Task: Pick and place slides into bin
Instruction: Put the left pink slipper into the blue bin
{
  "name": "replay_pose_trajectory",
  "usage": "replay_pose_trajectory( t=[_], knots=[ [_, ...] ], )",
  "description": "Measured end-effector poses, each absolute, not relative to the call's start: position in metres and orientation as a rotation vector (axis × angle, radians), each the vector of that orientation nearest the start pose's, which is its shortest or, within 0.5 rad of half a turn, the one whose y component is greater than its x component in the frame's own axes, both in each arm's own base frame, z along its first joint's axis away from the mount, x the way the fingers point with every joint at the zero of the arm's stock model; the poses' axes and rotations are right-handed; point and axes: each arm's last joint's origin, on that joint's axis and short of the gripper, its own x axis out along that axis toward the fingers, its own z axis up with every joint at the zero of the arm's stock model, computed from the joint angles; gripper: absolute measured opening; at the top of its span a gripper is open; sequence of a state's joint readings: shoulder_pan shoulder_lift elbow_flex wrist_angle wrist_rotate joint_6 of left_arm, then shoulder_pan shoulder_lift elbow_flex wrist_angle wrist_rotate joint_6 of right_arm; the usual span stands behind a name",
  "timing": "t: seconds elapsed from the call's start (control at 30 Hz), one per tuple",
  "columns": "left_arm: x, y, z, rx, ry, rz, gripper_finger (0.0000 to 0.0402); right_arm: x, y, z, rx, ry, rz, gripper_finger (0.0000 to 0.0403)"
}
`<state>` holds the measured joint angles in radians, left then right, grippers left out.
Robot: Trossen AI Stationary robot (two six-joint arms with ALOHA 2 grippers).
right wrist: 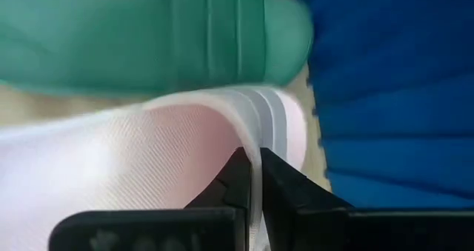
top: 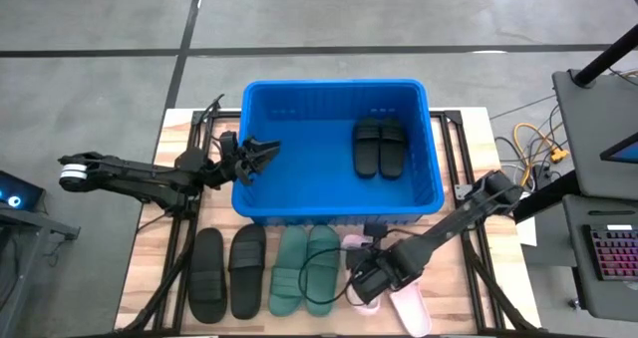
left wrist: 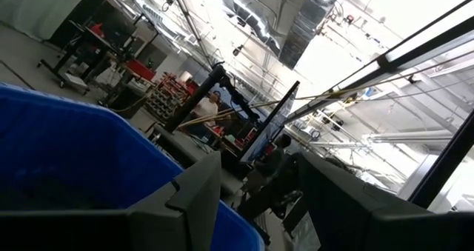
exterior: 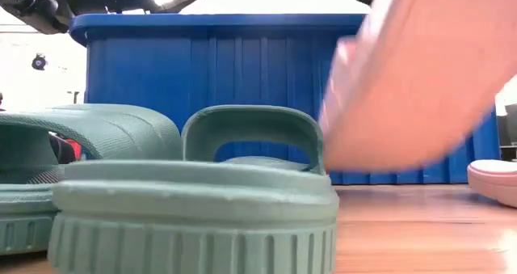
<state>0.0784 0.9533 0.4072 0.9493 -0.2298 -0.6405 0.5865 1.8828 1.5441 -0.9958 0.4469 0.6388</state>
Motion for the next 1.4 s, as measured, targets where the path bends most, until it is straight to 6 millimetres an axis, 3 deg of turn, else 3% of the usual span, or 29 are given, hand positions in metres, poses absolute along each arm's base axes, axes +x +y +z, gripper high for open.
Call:
replay_pose_trajectory(
  t=[0.33,0.5,0.67,0.8,0.97,1.17,1.4],
  knots=[
    [0.195,0.022,0.28,-0.658,-0.486,0.165,0.0169,0.307,0.188,0.352,0.058,0.825,-0.113,0.0009],
    [0.195,0.022,0.28,-0.664,-0.488,0.164,0.0169,0.292,0.176,0.412,0.047,0.623,-0.13,0.0009],
    [0.195,0.022,0.28,-0.665,-0.491,0.163,0.0169,0.282,0.152,0.445,0.003,0.521,-0.266,0.0009],
    [0.195,0.022,0.281,-0.664,-0.494,0.152,0.0169,0.281,0.125,0.458,-0.047,0.518,-0.342,0.0009],
    [0.194,0.021,0.281,-0.662,-0.494,0.145,0.0169,0.294,0.087,0.459,-0.092,0.55,-0.43,0.0009],
    [0.188,0.021,0.287,-0.642,-0.523,0.138,0.0169,0.307,0.038,0.45,-0.107,0.63,-0.544,0.0009],
    [0.174,0.019,0.3,-0.567,-0.58,0.093,0.0169,0.322,0.0,0.432,-0.195,0.743,-0.598,0.0009]
  ],
)
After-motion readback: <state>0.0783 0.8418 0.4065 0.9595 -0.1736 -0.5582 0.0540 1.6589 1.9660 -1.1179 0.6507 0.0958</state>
